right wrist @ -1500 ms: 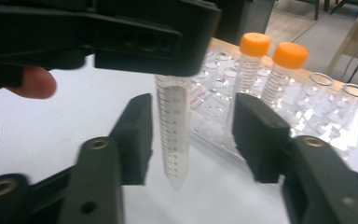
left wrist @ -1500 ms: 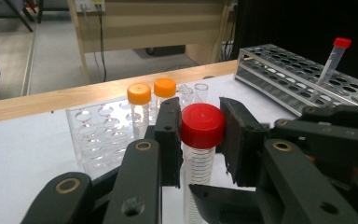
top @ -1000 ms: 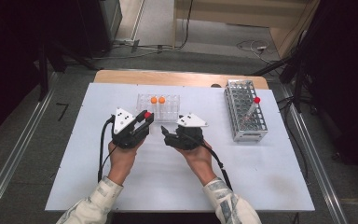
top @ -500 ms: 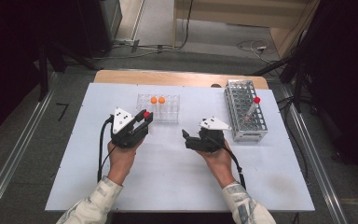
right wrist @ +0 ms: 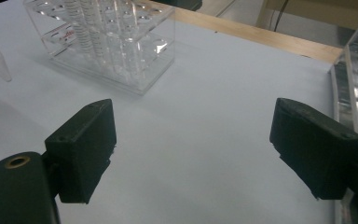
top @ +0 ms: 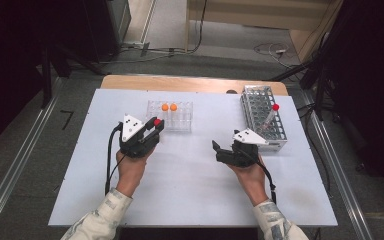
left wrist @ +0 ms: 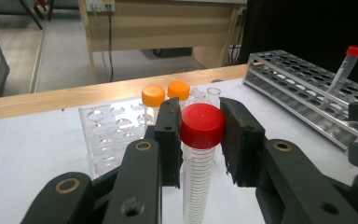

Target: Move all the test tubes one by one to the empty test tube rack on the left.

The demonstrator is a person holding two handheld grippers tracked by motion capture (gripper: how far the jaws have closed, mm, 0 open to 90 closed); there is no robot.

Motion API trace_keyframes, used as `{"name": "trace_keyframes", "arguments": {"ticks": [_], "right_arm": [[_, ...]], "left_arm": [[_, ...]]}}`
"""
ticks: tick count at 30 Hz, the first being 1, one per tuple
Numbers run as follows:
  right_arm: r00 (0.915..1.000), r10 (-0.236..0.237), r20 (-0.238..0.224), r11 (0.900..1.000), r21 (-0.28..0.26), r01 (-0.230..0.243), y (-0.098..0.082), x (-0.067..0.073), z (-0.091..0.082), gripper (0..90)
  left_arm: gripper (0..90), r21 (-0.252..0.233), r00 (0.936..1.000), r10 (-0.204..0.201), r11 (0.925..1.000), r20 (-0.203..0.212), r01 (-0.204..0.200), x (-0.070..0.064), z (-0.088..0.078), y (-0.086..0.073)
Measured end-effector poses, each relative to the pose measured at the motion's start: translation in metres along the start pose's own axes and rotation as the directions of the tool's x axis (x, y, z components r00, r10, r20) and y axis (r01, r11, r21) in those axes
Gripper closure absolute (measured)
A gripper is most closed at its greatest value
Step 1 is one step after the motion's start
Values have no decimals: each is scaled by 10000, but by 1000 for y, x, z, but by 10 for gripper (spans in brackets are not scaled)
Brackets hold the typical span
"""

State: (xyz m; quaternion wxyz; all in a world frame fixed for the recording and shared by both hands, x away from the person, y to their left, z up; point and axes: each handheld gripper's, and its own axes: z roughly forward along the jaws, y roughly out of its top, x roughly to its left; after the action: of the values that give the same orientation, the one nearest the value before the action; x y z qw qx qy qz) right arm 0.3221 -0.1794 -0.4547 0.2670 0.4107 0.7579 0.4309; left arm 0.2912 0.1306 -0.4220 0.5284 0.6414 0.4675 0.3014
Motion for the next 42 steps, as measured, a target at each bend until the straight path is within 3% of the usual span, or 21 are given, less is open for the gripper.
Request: {"name": "trace_keyframes", "arguments": {"ticks": [12,18,42], "right_arm": [[9999,93,54,9999,-120,-92,-3,-12,-15,141],[9998,179,44,9995,-246,-178,-3,-16,-19,143],[9995,302,130,9989,-350,-298,-3,-20,-23,156]], "left_arm": [[698,-67,9989,-388,9992,-257,386,9,0,11],[698,-190,9982,-314,9994,-503,305,15,1,25],[700,-336,9925,-255,9992,-1197,216,27,35,61]]}}
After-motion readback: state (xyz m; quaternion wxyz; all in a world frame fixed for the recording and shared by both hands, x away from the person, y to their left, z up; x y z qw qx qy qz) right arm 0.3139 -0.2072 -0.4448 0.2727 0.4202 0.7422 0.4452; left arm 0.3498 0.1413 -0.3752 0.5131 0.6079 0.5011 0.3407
